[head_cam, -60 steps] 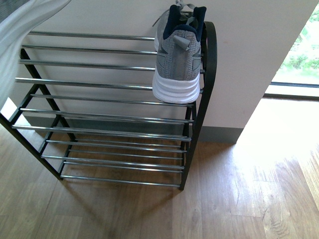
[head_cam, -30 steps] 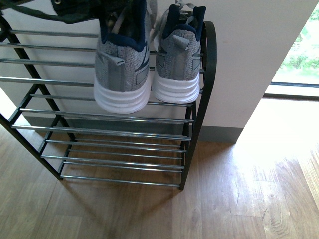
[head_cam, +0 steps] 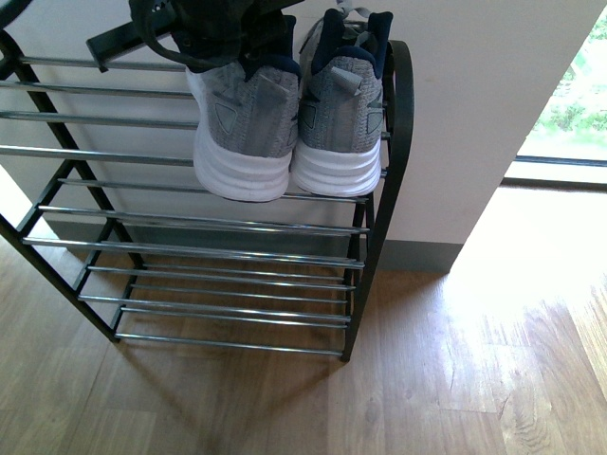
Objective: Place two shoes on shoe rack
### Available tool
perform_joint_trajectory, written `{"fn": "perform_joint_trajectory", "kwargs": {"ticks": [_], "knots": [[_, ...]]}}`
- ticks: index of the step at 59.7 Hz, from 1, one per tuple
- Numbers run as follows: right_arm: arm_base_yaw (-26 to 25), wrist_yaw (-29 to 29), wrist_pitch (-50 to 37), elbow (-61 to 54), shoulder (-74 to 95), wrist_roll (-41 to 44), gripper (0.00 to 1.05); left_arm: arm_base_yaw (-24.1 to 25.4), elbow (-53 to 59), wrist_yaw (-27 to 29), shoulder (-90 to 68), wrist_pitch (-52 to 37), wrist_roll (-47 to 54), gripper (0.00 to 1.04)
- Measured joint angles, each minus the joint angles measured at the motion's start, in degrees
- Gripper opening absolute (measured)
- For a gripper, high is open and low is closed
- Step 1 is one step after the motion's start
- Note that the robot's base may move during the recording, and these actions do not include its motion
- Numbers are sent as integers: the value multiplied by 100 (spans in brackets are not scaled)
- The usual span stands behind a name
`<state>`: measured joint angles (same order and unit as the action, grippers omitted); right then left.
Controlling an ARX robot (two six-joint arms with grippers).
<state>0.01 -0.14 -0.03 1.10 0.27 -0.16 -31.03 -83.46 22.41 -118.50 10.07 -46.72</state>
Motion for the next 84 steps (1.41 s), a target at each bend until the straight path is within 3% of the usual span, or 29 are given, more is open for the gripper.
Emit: {"fn": "perform_joint_trajectory", "kwargs": {"ticks": [40,57,64,73,84], "knots": [[0,0,0,0,0,0,96,-87,-59,-251,-118,-190,1132,2],[0,0,0,0,0,0,96,-83,328,-693,216,-367,1154,46],[0,0,0,0,0,0,96,0,605,-1016,647,-317,997,73],[0,0,0,0,0,0,96,105,890,-1049,1152,-136,887,97],[0,0,0,0,0,0,96,175,1543,-297,2026,229,1266,95]]}}
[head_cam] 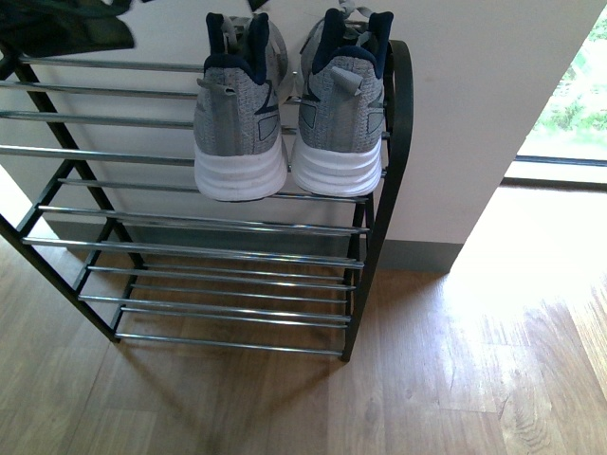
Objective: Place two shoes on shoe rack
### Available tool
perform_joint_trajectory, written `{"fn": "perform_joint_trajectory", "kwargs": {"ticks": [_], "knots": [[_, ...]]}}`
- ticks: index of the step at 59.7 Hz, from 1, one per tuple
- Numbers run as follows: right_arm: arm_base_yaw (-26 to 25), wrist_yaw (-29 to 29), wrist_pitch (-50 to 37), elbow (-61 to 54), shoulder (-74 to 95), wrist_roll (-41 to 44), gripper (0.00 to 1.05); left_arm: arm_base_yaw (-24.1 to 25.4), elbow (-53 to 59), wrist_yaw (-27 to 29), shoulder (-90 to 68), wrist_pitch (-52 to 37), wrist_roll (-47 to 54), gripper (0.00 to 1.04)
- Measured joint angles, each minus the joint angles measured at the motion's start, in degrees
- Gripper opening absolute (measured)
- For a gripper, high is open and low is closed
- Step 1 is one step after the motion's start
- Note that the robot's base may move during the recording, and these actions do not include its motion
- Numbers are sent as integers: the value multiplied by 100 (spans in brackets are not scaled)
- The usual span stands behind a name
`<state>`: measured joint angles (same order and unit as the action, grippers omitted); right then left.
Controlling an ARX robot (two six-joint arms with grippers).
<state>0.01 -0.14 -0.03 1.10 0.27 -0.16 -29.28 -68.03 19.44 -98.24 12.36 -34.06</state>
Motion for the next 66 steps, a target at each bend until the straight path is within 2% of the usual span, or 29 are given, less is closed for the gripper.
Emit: {"fn": "perform_joint_trajectory", "kwargs": {"ticks": [6,7,8,13,17,24,30,37,44,66], "knots": [[0,0,0,0,0,0,96,9,409,599,608,-4,452,95],[0,0,0,0,0,0,96,13,538,706,743,-227,640,94],[0,0,0,0,0,0,96,22,643,756,815,-472,826,92],[0,2,0,0,0,0,96,181,1683,643,1335,-2970,1897,78],[0,0,0,0,0,0,96,374,2490,461,1646,-4398,2529,67],[0,0,0,0,0,0,96,739,3550,208,2114,-5646,3010,49],[0,0,0,0,0,0,96,1075,4271,-111,2632,-5897,3220,30],[0,0,0,0,0,0,96,1440,4986,-527,3237,-5936,3307,1],[0,0,0,0,0,0,96,1792,5517,-837,3851,-5899,3333,1],[0,0,0,0,0,0,96,2286,6212,-1340,5088,-5331,3344,1]]}}
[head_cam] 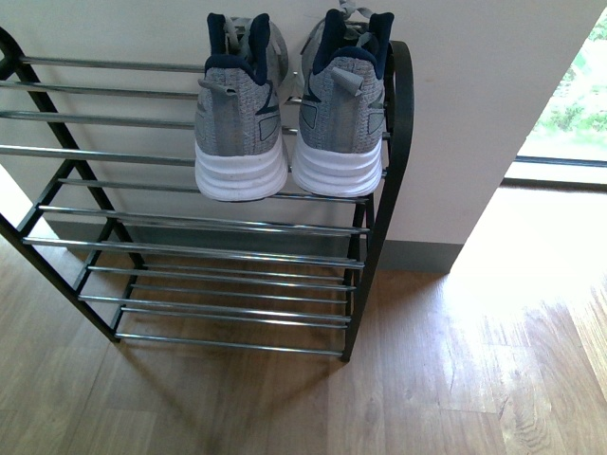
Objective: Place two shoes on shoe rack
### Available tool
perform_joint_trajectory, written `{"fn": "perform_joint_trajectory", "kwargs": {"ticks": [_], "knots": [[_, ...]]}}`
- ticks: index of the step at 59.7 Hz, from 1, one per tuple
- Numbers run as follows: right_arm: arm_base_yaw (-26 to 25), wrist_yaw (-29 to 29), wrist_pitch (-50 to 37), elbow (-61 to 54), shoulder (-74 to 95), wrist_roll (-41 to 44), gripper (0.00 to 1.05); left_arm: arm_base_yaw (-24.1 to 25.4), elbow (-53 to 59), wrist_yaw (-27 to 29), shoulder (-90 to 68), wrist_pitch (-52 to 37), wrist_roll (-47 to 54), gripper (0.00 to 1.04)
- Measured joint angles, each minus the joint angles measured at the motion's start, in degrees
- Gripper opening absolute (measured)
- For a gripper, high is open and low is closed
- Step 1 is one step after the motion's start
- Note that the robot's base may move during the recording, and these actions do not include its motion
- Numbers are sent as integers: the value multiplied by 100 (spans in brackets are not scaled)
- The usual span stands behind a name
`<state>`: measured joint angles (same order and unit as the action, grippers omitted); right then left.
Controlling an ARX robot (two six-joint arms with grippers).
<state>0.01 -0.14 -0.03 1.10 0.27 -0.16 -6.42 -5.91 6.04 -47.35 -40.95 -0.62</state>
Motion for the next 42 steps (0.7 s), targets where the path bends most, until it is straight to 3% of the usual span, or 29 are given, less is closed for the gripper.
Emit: {"fn": "perform_joint_trajectory", "kwargs": {"ticks": [5,8,12,16,42], "knots": [[0,0,0,0,0,0,96,83,109,-63,293,181,0,1],[0,0,0,0,0,0,96,389,190,-503,557,372,4,1],[0,-2,0,0,0,0,96,592,293,-551,787,503,2,1],[0,0,0,0,0,0,96,614,472,-575,894,352,4,1],[0,0,0,0,0,0,96,616,509,-603,2343,1716,4,1]]}}
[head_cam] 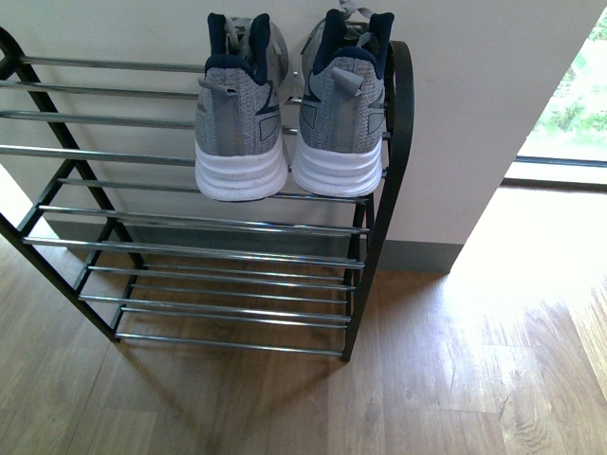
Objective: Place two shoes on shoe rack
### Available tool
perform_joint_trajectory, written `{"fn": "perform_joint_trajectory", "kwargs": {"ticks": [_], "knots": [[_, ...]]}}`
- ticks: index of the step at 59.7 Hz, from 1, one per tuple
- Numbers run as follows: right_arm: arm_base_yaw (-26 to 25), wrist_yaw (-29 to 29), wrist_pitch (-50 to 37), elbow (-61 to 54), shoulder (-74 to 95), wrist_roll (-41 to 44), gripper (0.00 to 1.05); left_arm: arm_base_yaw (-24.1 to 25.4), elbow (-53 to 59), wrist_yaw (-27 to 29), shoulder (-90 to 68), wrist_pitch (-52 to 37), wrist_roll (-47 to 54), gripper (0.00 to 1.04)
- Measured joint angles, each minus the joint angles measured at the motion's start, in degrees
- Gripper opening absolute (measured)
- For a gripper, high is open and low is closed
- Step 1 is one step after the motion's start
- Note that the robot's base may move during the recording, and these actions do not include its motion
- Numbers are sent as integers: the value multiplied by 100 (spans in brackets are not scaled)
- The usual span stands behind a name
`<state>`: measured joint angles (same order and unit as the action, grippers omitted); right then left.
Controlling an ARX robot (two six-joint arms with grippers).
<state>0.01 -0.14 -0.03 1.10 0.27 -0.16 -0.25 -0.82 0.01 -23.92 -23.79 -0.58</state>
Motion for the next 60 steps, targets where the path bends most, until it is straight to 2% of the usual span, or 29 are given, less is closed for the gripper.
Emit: {"fn": "perform_joint_trajectory", "kwargs": {"ticks": [20,38,45,54,56,60], "knots": [[0,0,0,0,0,0,96,0,0,0,966,942,0,1],[0,0,0,0,0,0,96,0,0,0,1410,1394,0,1],[0,0,0,0,0,0,96,0,0,0,2175,2319,0,1],[0,2,0,0,0,0,96,7,0,2,2293,2382,0,1],[0,0,0,0,2,0,96,7,0,2,2295,2380,-2,3],[0,0,0,0,-7,0,96,7,0,0,2297,2380,0,15]]}}
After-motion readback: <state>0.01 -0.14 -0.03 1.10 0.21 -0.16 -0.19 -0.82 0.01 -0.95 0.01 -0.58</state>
